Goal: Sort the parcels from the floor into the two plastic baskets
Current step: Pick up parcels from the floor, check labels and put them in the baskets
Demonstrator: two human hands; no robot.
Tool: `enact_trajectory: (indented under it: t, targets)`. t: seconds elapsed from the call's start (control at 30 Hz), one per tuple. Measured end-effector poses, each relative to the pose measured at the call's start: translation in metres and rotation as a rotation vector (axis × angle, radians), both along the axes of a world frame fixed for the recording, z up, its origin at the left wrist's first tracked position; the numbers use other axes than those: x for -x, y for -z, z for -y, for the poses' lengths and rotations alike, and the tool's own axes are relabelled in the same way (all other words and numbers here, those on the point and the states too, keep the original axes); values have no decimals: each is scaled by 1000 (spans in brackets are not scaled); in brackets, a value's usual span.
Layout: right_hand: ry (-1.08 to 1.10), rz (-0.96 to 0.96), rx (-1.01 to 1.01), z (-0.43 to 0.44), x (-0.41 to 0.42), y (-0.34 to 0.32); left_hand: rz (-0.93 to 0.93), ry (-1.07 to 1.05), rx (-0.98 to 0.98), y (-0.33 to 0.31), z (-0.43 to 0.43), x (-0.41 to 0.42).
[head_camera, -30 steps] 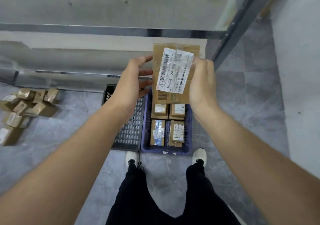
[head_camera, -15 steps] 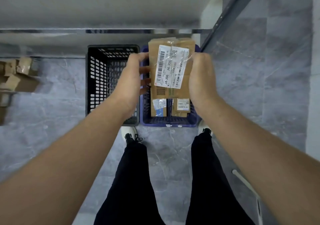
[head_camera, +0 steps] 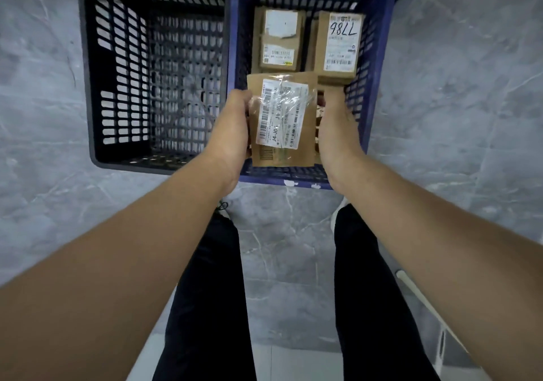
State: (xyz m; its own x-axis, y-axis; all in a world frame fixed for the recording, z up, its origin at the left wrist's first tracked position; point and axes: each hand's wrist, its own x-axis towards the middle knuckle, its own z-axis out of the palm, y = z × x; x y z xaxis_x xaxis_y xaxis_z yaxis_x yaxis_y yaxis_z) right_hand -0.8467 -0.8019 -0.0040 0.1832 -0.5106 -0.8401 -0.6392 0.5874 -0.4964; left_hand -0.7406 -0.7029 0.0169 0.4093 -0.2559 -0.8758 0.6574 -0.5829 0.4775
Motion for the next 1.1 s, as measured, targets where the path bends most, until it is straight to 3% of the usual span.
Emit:
enact_trajectory:
  t: [0.2, 0.57, 1.1]
  targets:
    - [-35, -3, -110, -21, 8, 71, -31, -11, -49, 72, -16, 7]
    - [31, 10, -137, -29, -2, 191, -65, -18, -111, 165, -7, -8]
    - [-64, -86, -162, -30, -24, 227, -145, 4, -100, 225, -4, -18]
